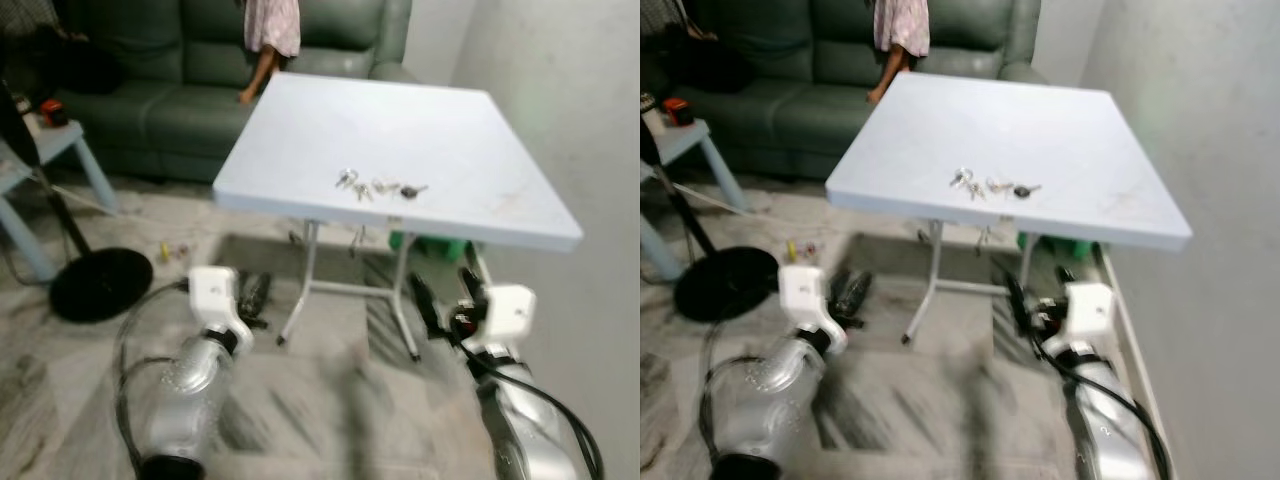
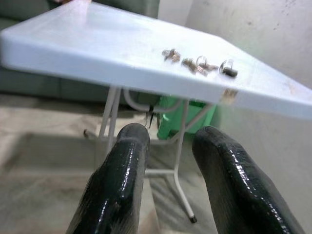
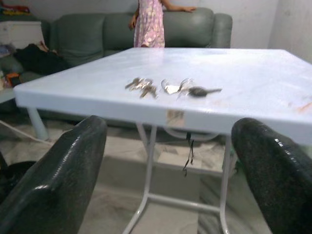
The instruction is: Hang keys on a hook
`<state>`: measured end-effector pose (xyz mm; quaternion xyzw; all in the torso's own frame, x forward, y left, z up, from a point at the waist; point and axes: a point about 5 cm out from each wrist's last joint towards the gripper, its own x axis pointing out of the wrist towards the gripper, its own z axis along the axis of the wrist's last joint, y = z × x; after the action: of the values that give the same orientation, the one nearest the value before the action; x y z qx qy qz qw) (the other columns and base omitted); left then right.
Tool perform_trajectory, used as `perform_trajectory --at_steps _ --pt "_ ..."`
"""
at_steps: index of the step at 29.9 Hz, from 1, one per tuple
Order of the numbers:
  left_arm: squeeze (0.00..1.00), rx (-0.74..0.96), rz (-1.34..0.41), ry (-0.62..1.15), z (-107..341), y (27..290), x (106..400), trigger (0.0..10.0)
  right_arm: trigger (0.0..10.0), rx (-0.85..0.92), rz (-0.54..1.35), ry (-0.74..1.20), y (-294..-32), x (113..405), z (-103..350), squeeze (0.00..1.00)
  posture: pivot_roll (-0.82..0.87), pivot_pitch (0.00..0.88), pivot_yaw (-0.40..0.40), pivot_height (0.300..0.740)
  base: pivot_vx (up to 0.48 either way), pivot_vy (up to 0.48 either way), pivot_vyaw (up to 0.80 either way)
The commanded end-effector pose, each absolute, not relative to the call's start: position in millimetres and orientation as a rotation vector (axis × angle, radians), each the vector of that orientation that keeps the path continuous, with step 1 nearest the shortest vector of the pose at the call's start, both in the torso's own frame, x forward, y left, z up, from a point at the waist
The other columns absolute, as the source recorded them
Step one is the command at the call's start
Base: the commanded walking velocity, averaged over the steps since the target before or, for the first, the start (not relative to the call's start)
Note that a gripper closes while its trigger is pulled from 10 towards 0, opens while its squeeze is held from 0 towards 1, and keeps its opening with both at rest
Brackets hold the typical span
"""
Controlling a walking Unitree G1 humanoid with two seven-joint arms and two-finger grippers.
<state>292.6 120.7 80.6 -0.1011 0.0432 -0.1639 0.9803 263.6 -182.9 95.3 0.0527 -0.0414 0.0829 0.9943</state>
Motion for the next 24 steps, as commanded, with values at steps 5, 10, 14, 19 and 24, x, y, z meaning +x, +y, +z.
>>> perform_trajectory --at_steps 5,10,14,19,24 --pt "0.00 -0.178 -0.312 0.074 84.0 131.9 292.6 10.0 10.0 0.113 0.200 -0.109 -174.9 264.6 101.5 0.00 0.13 0.000 -0.058 0.736 0.418 0.000 0.00" --pt "0.00 -0.177 -0.311 0.077 82.6 131.7 291.6 10.0 10.0 0.110 0.199 -0.107 -176.1 264.0 101.0 0.00 0.13 0.000 -0.060 0.736 0.416 0.000 0.00" --pt "0.00 -0.180 -0.311 0.079 82.0 131.3 290.9 10.0 10.0 0.109 0.200 -0.106 -176.2 263.6 101.0 0.00 0.13 0.000 -0.061 0.736 0.417 0.000 0.00" --pt "0.00 -0.182 -0.312 0.079 82.1 130.9 290.6 10.0 10.0 0.107 0.202 -0.104 -176.3 263.2 101.1 0.00 0.13 0.000 -0.063 0.736 0.419 0.000 0.00" --pt "0.00 -0.181 -0.310 0.079 81.8 130.6 290.0 10.0 10.0 0.105 0.203 -0.102 -177.3 262.8 100.9 0.00 0.13 0.000 -0.064 0.736 0.418 0.000 0.00"
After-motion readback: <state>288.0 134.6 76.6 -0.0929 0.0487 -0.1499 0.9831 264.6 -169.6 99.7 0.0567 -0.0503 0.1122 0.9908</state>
